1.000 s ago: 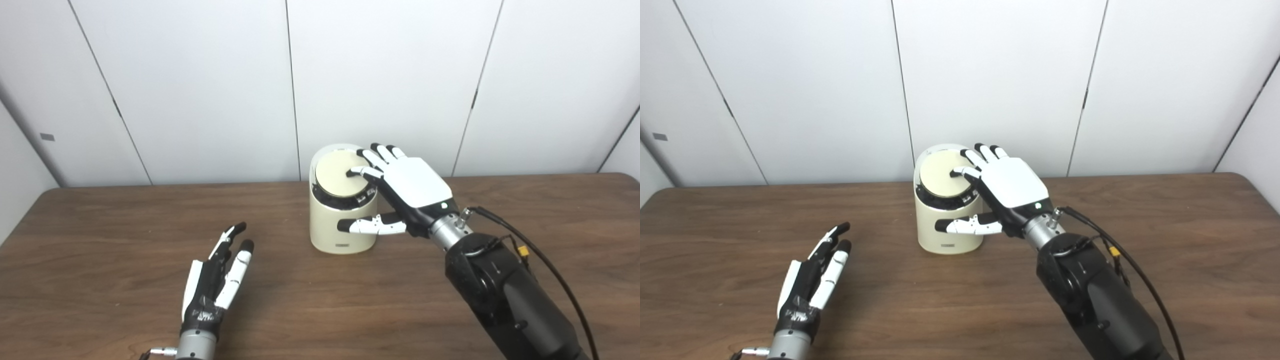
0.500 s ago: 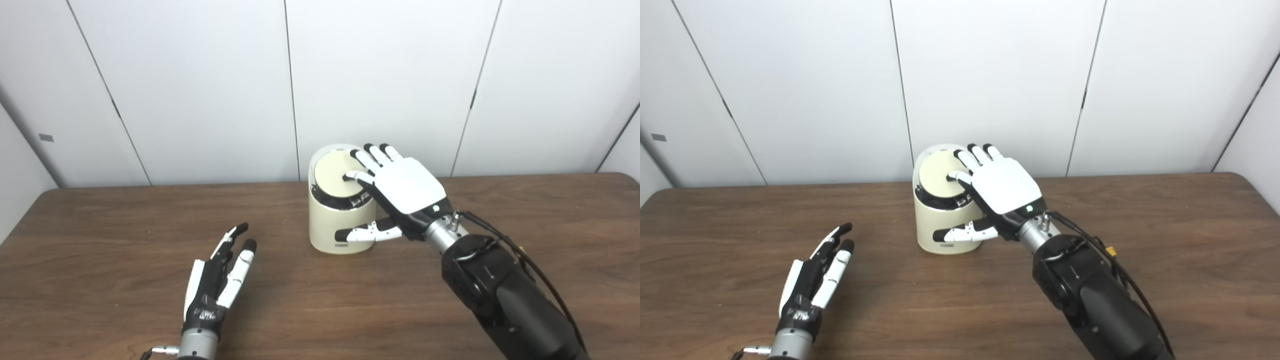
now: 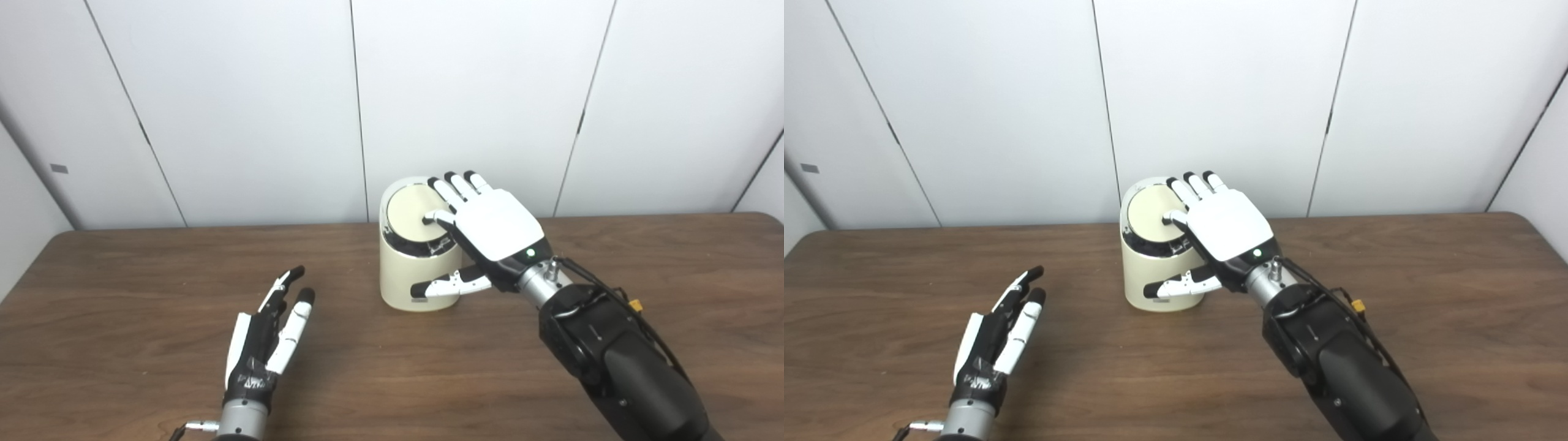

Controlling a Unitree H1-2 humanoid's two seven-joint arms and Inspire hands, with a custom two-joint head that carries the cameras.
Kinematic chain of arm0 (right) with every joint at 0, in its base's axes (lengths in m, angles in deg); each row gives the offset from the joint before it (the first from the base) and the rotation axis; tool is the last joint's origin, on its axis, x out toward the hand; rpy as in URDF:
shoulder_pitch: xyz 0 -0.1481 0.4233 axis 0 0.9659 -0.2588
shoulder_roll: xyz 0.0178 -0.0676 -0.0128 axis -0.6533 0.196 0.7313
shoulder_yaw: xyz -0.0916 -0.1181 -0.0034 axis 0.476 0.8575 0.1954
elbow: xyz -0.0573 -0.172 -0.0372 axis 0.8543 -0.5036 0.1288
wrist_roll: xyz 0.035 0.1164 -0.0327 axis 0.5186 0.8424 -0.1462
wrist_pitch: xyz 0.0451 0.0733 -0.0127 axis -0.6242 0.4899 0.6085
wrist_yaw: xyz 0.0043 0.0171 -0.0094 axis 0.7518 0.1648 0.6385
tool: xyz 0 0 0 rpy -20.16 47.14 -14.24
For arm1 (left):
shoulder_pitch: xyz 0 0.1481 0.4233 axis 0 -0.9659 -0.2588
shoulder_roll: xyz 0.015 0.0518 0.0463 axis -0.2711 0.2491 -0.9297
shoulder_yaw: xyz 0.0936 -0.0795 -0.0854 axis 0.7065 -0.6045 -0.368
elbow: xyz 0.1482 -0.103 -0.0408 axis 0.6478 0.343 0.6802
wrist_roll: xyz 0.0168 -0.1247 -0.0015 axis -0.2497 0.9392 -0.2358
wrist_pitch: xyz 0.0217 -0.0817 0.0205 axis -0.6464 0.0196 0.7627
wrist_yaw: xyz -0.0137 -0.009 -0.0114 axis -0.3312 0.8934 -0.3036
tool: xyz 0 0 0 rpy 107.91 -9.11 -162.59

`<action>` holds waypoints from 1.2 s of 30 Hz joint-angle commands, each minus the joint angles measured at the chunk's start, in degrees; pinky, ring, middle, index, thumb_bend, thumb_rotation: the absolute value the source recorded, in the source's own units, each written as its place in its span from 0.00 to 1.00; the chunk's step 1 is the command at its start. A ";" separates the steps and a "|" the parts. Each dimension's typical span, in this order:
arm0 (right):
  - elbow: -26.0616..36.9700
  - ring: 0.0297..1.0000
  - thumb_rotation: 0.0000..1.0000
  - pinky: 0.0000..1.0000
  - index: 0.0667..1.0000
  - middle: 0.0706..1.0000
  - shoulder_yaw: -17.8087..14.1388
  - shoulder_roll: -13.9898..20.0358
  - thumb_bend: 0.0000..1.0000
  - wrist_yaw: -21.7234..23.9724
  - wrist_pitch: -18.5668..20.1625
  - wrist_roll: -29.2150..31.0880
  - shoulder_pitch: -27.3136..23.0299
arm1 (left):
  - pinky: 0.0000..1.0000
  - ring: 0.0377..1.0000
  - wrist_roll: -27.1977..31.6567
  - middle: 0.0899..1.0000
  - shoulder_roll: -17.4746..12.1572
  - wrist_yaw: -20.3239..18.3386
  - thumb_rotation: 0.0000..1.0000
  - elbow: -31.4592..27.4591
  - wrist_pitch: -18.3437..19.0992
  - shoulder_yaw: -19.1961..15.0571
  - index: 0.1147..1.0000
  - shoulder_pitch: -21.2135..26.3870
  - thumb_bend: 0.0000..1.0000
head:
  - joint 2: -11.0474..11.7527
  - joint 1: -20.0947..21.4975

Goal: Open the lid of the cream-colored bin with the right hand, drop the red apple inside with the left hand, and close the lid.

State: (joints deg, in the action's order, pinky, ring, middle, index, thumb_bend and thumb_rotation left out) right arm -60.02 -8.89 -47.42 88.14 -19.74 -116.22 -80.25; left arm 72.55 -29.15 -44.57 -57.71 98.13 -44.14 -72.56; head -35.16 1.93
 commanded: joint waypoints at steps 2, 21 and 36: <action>-0.70 1.00 1.00 1.00 0.74 1.00 -0.20 0.33 0.62 3.57 -0.40 0.69 -0.11 | 1.00 1.00 -0.73 1.00 -0.06 0.11 0.84 -1.91 -0.34 0.17 0.92 1.84 0.60 | 0.12 0.08; 11.85 1.00 1.00 0.99 0.95 0.98 -13.45 -2.89 0.51 -3.77 1.64 8.69 7.94 | 0.98 0.98 0.86 0.96 -0.93 0.27 0.80 -1.05 -2.80 -1.40 0.93 1.80 0.58 | 0.47 -0.52; 14.38 0.97 0.99 0.90 0.96 0.98 -25.79 -4.54 0.48 -3.91 4.20 36.26 25.34 | 1.00 1.00 8.91 1.00 -6.09 -4.01 0.88 -6.03 -6.50 -5.19 0.99 -6.74 0.53 | -0.37 0.18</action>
State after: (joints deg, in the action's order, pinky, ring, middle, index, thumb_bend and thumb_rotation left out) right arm -47.80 -34.25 -51.58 85.70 -14.74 -82.61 -53.88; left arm 80.55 -34.59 -48.35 -61.78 94.58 -49.02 -79.92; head -35.51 2.11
